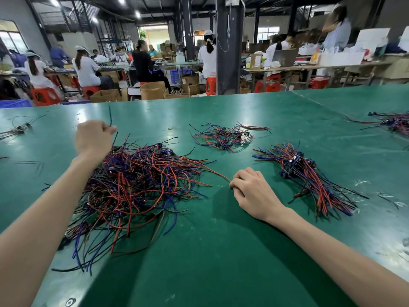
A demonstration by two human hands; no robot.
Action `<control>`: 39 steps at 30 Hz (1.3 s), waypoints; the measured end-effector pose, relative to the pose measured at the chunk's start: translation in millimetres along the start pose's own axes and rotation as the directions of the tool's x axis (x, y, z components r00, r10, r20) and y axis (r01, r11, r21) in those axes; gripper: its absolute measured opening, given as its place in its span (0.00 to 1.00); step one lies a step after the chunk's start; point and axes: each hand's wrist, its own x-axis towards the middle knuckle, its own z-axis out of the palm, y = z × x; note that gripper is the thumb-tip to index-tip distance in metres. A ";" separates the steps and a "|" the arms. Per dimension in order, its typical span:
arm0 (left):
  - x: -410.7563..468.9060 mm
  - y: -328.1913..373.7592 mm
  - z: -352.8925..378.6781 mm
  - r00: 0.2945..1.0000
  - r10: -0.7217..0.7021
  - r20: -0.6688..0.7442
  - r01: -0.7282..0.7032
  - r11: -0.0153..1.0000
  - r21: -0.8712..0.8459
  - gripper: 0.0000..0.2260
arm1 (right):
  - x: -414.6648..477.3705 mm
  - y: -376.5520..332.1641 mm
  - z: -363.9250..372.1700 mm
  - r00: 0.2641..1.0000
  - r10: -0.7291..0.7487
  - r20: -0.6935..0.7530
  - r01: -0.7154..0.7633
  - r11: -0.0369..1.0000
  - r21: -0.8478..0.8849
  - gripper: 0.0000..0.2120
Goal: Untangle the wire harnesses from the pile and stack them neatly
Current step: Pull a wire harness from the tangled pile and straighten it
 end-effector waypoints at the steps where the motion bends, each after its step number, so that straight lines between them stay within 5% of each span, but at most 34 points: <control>1: 0.9 -1.2 0.4 0.999 -0.027 -0.020 0.026 0.999 -0.048 0.14 | -0.7 0.7 0.3 1.000 0.000 -0.001 0.000 1.000 0.001 0.09; 5: 2.0 -12.1 3.9 0.997 -0.072 0.033 0.078 0.966 -0.248 0.12 | 0.3 -0.5 1.6 1.000 0.000 -0.003 0.000 1.000 0.013 0.09; 7: 1.3 -10.4 4.1 0.973 0.035 0.227 0.018 0.974 -0.227 0.12 | 0.6 -0.2 1.3 1.000 -0.001 0.000 0.001 1.000 0.017 0.09; 11: 3.2 11.7 0.9 0.777 0.103 0.622 -0.071 0.995 -0.077 0.30 | -2.1 1.0 1.5 1.000 0.000 -0.004 0.000 1.000 0.019 0.09; 14: 9.0 29.3 6.4 0.849 0.093 0.520 -0.120 0.993 0.018 0.34 | -1.4 -1.8 2.5 1.000 -0.005 -0.004 0.005 1.000 0.024 0.09; 17: 6.7 48.5 25.7 0.860 0.201 0.470 -0.258 0.964 0.058 0.22 | 0.4 -2.4 1.4 1.000 0.002 -0.002 -0.002 0.999 0.033 0.09; 23: -18.7 69.5 61.6 0.584 0.130 0.802 -0.348 0.932 0.102 0.22 | -4.2 2.4 -1.5 0.999 0.035 -0.002 -0.035 0.998 0.059 0.09; 28: -22.1 65.8 62.7 0.735 0.078 0.674 -0.224 0.966 0.132 0.06 | -0.6 0.4 -1.4 1.000 0.030 -0.010 -0.029 0.997 0.078 0.08; 35: -20.5 67.2 51.7 0.774 0.043 0.631 -0.201 0.963 0.182 0.15 | -1.4 3.3 -0.8 0.999 0.031 -0.010 -0.030 0.996 0.081 0.09; 39: -7.4 65.2 41.5 0.893 0.080 0.442 -0.062 0.997 -0.054 0.12 | -1.3 1.3 -0.1 1.000 0.030 -0.001 -0.030 0.996 0.084 0.09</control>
